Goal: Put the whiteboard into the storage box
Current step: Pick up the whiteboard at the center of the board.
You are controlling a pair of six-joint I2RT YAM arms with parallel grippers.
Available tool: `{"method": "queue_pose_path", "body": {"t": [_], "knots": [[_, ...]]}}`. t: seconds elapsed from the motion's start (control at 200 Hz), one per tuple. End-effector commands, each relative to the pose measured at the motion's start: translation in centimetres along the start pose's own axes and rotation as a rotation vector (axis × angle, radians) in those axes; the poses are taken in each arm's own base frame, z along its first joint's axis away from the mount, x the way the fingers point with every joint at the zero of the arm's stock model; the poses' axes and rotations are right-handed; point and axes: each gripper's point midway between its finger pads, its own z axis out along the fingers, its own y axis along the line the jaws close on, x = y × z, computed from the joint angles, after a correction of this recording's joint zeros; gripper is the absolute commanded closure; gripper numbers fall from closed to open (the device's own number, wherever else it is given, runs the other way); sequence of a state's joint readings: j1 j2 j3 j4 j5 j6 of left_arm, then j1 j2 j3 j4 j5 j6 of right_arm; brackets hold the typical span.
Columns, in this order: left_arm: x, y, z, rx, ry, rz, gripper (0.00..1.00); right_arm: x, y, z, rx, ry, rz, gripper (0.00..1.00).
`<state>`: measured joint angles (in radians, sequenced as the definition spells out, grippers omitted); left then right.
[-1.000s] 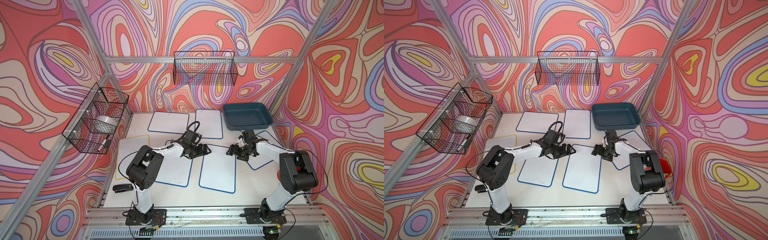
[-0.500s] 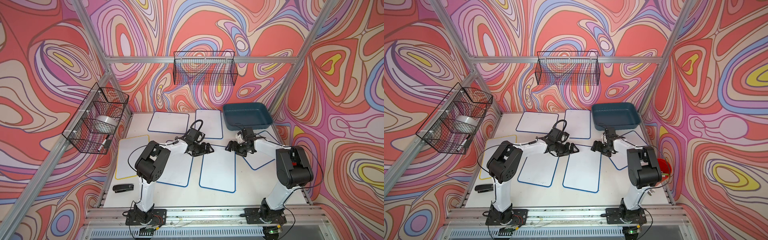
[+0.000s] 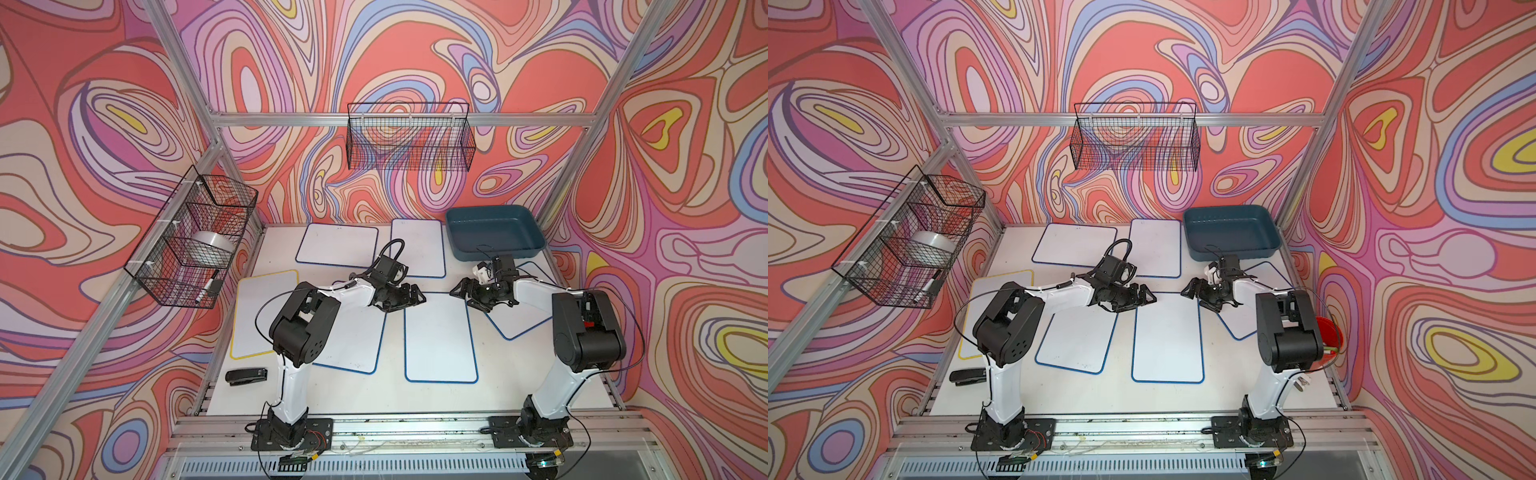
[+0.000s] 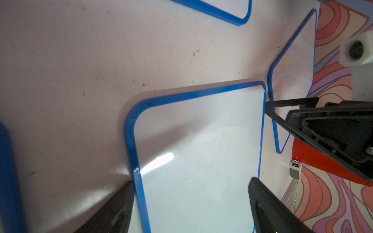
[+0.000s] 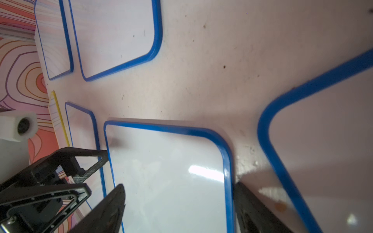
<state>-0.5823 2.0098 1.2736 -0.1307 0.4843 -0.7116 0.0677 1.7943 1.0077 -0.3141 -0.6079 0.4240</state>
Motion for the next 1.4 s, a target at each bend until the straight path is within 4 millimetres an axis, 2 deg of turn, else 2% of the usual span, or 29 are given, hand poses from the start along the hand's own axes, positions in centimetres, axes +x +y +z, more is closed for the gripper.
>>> {"method": "queue_pose_path", "body": {"t": [0.0,0.376,0.571,0.997,1.392], "knots": [[3.7,0.1,2.8,0.035,0.109,-0.003,0.16,4.4,8.9,-1.4,-0.393,0.194,-0.055,0.16],[3.8,0.3,3.1,0.032,0.111,-0.002,0.16,3.7,10.8,-2.5,-0.491,0.174,-0.066,0.16],[3.9,0.5,3.0,0.029,0.105,-0.004,0.16,3.5,10.3,-2.7,-0.481,0.171,-0.06,0.18],[2.9,-0.1,2.9,0.044,0.084,-0.007,0.17,2.5,10.9,-4.0,-0.508,0.137,-0.072,0.31],[2.9,0.0,3.1,0.043,0.09,-0.009,0.17,2.4,10.2,-3.7,-0.499,0.142,-0.05,0.49]]}}
